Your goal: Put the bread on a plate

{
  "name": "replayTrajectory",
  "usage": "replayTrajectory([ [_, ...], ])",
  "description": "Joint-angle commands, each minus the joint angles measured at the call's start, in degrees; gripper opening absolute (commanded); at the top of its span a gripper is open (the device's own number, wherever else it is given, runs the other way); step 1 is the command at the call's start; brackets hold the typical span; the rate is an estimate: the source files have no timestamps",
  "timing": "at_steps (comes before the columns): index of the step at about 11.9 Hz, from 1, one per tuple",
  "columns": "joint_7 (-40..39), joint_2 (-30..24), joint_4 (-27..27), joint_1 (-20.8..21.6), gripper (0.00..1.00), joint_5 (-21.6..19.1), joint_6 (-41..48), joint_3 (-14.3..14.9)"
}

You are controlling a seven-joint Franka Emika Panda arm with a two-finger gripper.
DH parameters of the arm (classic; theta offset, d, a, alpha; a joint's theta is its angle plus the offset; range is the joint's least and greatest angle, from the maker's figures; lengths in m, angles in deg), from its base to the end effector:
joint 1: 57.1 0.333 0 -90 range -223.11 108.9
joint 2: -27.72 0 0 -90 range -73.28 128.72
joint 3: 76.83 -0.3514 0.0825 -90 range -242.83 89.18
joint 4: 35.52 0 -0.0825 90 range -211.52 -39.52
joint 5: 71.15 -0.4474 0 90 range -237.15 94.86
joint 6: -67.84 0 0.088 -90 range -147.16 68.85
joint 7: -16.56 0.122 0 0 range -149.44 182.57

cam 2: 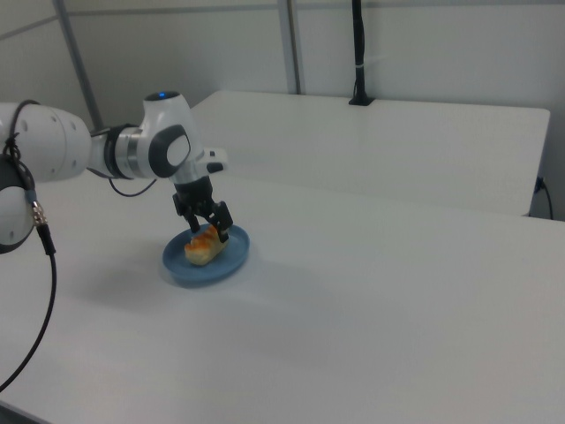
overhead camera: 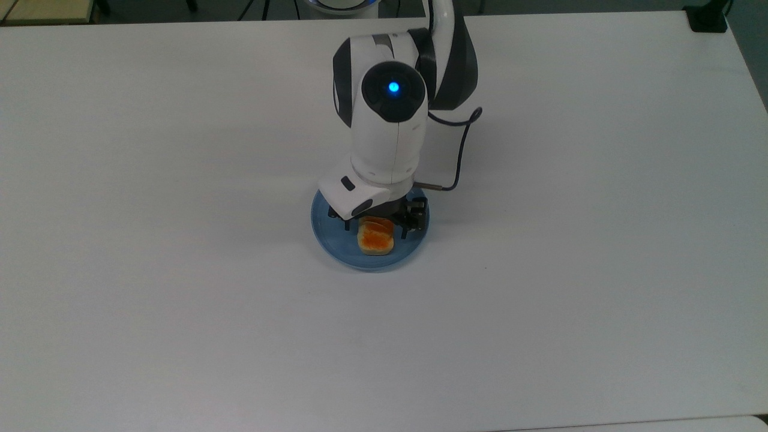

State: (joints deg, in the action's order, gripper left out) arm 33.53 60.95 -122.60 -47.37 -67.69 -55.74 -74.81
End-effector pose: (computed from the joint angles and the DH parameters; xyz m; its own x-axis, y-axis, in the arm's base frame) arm 0.7771 0.1061 0.3107 0.9899 -0.1208 0.0742 -0.1248 -0.9908 0.0520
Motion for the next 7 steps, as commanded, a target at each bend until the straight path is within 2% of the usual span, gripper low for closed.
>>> replayTrajectory([
  [1, -7.46, -9.29, -1.25, 0.90, 1.00, -0.21, 12.27, 0.88],
  [4, -9.74, -17.03, -1.25, 0.55, 1.00, 0.93, 22.74, 1.06],
  [7, -12.57, -22.84, -1.26, -0.58, 1.00, 0.94, 28.21, 1.50],
])
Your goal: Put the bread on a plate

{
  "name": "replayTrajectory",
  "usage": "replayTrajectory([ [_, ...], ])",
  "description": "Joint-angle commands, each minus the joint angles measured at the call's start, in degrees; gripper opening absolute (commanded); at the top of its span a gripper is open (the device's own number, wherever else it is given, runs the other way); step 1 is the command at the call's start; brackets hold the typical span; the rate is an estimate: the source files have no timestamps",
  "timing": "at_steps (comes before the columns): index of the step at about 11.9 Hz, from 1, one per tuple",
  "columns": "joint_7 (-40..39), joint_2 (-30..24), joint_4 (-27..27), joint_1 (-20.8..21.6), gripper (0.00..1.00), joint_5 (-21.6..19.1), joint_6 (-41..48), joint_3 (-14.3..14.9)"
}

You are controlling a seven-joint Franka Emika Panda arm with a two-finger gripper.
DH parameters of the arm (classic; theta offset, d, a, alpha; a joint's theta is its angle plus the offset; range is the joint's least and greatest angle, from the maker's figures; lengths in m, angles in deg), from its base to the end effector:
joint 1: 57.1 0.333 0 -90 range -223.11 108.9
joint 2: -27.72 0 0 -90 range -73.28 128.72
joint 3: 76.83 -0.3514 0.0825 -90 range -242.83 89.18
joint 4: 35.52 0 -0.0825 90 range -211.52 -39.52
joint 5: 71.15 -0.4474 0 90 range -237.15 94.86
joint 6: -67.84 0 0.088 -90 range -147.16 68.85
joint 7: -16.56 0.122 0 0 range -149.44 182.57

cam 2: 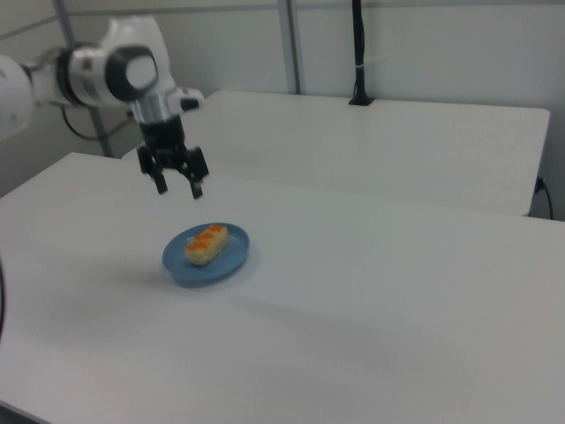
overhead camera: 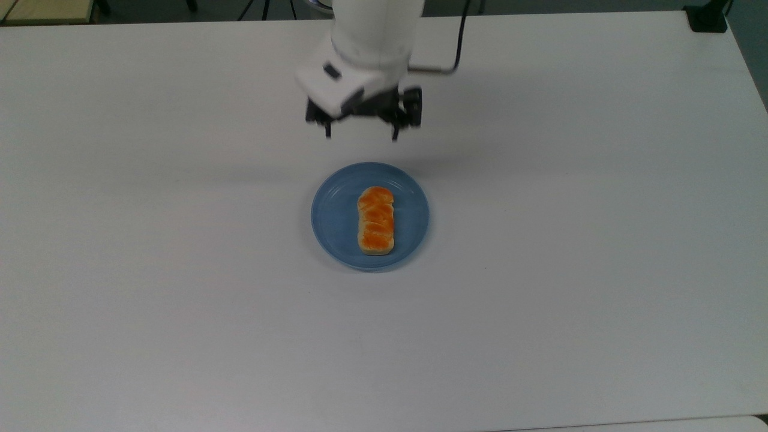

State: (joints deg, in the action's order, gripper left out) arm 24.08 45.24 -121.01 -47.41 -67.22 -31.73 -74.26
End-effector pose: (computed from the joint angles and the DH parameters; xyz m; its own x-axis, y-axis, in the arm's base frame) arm 0.7144 0.0857 0.4964 0.9988 0.0060 -0.0492 0.0103 -0.9961 0.0874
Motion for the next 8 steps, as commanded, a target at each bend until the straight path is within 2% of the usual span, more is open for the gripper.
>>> replayTrajectory([
  [1, -2.86, -9.93, -3.02, -1.60, 1.00, 0.38, 5.26, 0.95],
  [3, -3.29, -13.29, -3.29, -4.06, 1.00, 0.21, 7.80, 0.86],
  [8, -3.21, -15.05, -3.29, -6.62, 1.00, 0.47, 9.13, -0.20],
])
